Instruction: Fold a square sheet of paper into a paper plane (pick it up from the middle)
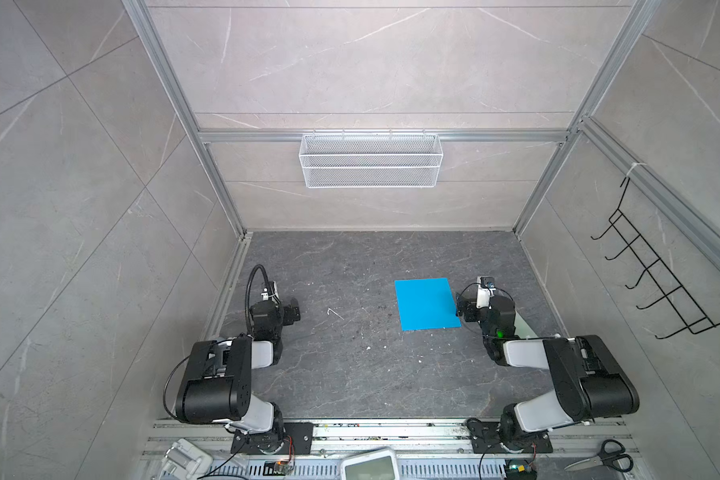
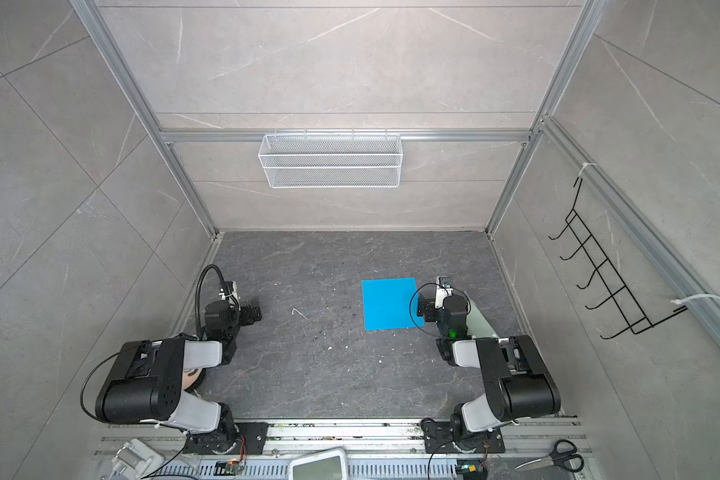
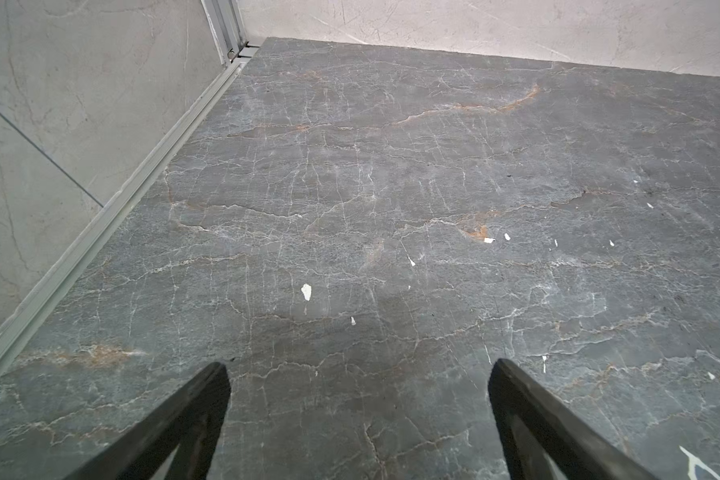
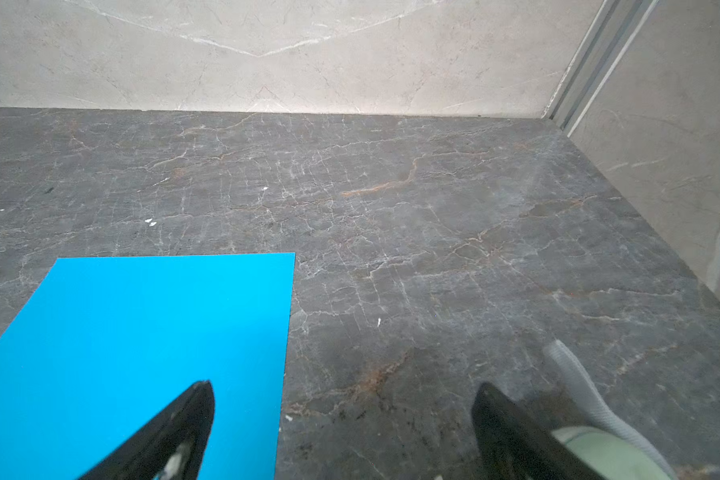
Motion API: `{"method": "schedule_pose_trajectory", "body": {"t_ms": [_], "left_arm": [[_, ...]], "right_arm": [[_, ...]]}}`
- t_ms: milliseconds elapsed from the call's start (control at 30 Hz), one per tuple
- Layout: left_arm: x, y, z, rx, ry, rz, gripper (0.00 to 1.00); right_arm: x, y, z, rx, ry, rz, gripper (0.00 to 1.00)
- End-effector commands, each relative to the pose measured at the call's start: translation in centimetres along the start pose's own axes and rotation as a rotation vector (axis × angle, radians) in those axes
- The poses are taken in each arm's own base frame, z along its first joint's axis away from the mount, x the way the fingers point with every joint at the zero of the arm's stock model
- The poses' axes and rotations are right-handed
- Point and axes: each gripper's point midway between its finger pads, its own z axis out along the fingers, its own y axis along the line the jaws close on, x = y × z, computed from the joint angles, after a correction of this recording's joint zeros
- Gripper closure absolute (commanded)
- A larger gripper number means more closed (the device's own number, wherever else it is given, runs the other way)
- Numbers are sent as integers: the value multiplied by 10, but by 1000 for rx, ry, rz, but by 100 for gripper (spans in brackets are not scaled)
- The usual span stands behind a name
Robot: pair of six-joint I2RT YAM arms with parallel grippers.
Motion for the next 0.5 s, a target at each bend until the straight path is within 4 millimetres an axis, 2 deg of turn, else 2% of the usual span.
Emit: {"method": "schedule_pose_trajectory", "body": {"t_ms": [0,467], "left_arm": [[-16,0,0,7,-57,12,0],[-16,-1,1,9,-59,12,0]], "right_arm": [[-5,0,1,-5,-18,0,1],[-4,0,1,-5,-15,0,1]]}}
